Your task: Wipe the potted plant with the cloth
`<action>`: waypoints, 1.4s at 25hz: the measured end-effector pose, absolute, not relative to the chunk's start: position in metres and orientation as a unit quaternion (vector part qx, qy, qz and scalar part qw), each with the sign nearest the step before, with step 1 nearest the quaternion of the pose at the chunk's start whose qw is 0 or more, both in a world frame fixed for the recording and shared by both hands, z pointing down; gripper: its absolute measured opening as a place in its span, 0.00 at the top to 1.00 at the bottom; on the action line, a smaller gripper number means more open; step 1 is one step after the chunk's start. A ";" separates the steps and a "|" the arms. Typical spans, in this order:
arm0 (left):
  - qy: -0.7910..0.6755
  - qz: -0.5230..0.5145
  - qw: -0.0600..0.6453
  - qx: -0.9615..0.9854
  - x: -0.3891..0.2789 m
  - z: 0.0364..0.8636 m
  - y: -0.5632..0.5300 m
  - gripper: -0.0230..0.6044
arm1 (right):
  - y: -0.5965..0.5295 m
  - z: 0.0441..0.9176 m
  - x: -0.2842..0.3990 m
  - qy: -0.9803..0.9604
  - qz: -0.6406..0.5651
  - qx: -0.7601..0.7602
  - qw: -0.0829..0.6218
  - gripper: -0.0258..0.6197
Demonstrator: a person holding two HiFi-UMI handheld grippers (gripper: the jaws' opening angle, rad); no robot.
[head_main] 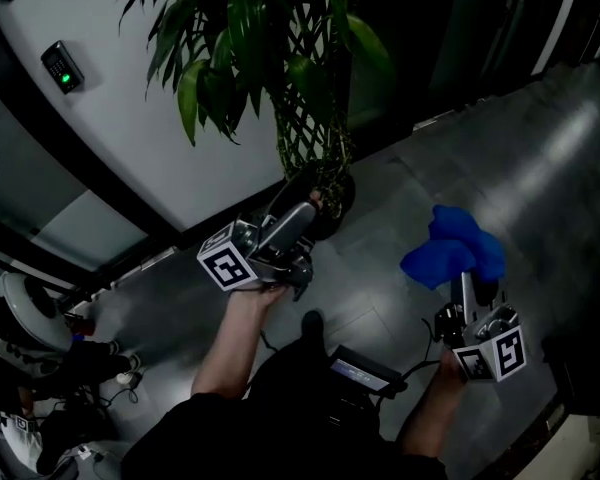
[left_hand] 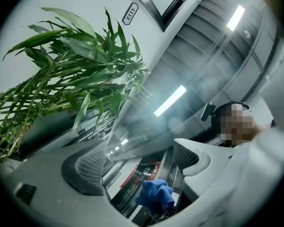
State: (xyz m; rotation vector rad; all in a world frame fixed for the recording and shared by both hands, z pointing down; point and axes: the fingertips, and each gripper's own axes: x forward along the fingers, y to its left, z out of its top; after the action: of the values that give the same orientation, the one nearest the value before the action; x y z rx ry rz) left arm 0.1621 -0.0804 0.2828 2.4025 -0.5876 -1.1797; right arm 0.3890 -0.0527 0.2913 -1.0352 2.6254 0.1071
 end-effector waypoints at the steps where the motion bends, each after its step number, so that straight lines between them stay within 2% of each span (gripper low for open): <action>1: -0.215 -0.425 0.198 0.857 0.160 0.284 -0.090 0.25 | -0.061 0.291 0.390 0.917 0.040 -0.365 0.153 0.85; 6: -0.237 -0.437 0.181 0.848 0.143 0.279 -0.139 0.25 | -0.108 0.277 0.380 0.920 0.059 -0.363 0.138 0.85; 21: -0.245 -0.430 0.167 0.853 0.092 0.289 -0.231 0.25 | -0.214 0.273 0.283 0.941 0.074 -0.305 0.129 0.85; 26: -0.233 -0.422 0.165 0.861 0.095 0.287 -0.243 0.25 | -0.239 0.268 0.256 0.949 0.078 -0.274 0.135 0.85; 35: -0.265 -0.434 0.119 0.853 0.121 0.278 -0.265 0.25 | -0.280 0.246 0.253 0.964 0.111 -0.159 0.184 0.85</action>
State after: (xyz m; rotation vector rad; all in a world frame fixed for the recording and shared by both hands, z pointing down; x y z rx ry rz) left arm 0.1210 -0.2652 0.2780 2.4929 -0.7756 -1.2694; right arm 0.2533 -0.2798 0.2465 -0.4493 2.7178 0.3123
